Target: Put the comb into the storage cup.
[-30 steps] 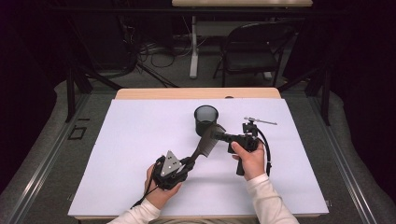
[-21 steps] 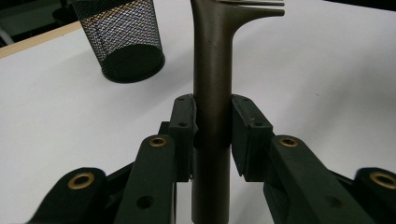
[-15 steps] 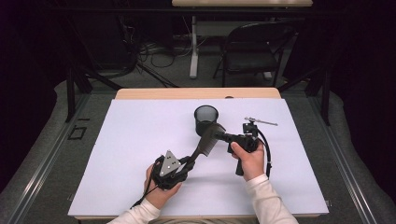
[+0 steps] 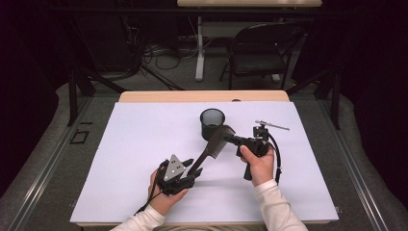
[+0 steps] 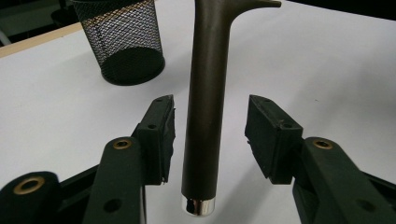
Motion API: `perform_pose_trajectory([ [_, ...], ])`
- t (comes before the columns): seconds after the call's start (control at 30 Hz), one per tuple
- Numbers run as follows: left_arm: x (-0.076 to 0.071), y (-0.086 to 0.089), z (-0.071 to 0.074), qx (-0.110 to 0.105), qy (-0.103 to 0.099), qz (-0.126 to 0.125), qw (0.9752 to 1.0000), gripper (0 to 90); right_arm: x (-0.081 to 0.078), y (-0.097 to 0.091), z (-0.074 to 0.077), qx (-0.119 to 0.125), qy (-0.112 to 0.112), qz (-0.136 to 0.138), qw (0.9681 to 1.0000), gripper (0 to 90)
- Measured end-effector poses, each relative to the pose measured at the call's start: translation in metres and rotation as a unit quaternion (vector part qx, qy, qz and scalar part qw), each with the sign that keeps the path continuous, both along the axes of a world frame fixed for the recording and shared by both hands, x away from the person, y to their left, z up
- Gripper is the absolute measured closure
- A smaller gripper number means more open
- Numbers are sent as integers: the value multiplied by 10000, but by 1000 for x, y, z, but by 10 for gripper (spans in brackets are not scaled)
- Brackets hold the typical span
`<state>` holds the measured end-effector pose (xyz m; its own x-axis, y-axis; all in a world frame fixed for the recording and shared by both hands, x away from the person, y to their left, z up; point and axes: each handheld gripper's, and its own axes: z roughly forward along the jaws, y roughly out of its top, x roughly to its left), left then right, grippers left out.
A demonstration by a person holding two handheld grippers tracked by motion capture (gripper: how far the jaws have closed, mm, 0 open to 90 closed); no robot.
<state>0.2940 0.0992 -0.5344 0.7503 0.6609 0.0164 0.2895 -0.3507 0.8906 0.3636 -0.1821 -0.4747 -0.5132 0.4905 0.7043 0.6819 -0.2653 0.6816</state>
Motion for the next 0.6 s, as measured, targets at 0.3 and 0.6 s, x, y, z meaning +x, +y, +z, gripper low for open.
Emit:
perform_pose_trajectory([
  [0.3,2,2,1,-100,15,71,9999,422,1,-4,0,-22,-99,-153,9998,873],
  [0.6,8,10,7,-282,82,234,9993,360,1,-10,1,40,-166,-296,9994,873],
])
